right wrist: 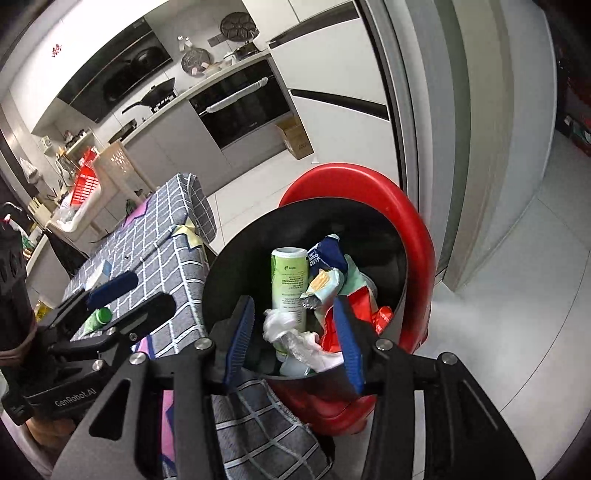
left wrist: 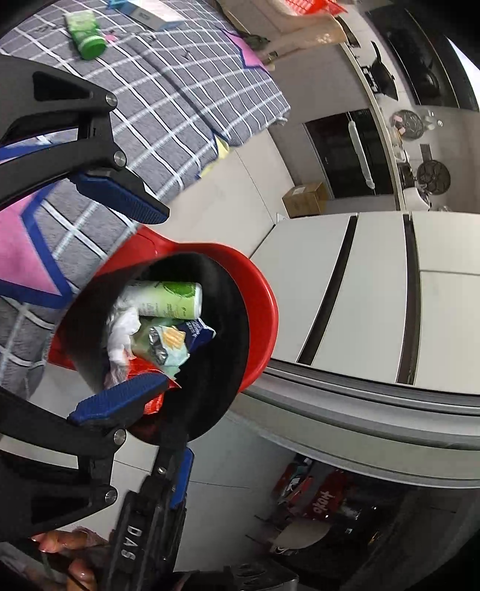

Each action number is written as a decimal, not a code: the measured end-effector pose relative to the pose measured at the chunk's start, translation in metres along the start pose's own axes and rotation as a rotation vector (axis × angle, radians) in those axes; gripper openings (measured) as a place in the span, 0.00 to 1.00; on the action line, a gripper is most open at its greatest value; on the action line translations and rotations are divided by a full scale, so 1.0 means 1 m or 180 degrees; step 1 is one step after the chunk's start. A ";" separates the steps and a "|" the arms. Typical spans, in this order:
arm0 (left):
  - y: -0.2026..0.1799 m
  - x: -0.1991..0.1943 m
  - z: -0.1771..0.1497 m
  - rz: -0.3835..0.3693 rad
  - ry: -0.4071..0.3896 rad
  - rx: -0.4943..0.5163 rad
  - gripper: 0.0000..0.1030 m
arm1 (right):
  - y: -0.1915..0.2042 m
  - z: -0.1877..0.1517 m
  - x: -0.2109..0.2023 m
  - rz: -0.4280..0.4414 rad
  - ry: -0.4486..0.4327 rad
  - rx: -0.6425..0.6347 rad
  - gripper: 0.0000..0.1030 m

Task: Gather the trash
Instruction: 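Open both tools to drop the bottle and tissue into the bin, then move both open tools back over the box and tube on the table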

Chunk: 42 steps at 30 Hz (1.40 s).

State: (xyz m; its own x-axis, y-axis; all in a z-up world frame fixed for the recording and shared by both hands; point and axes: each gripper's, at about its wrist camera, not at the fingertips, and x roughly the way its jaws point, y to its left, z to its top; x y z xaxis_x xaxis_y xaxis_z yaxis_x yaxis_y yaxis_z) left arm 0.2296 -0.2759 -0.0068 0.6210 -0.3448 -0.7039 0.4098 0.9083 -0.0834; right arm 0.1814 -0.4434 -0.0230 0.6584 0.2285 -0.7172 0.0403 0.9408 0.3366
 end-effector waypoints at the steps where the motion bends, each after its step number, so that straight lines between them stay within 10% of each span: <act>1: 0.002 -0.006 -0.004 0.0018 -0.0012 -0.0010 1.00 | 0.002 -0.002 -0.003 0.0006 -0.0014 0.0011 0.46; 25: 0.089 -0.092 -0.071 0.0261 -0.0251 -0.0437 1.00 | 0.067 -0.045 -0.037 -0.0099 0.0006 -0.0057 0.77; 32: 0.138 -0.108 -0.086 0.0392 -0.0298 -0.0584 1.00 | 0.117 -0.049 -0.027 -0.0038 0.0001 -0.0365 1.00; 42: 0.246 -0.126 -0.098 0.0762 -0.0190 -0.0746 1.00 | 0.222 -0.059 0.008 0.0380 0.0195 -0.1132 1.00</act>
State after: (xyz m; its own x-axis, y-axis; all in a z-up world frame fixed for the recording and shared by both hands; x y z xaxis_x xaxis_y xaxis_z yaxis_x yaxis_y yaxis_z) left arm 0.1867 0.0143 -0.0073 0.7220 -0.1220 -0.6810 0.0871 0.9925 -0.0855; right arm 0.1516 -0.2181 0.0099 0.5960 0.3461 -0.7246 -0.3044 0.9324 0.1949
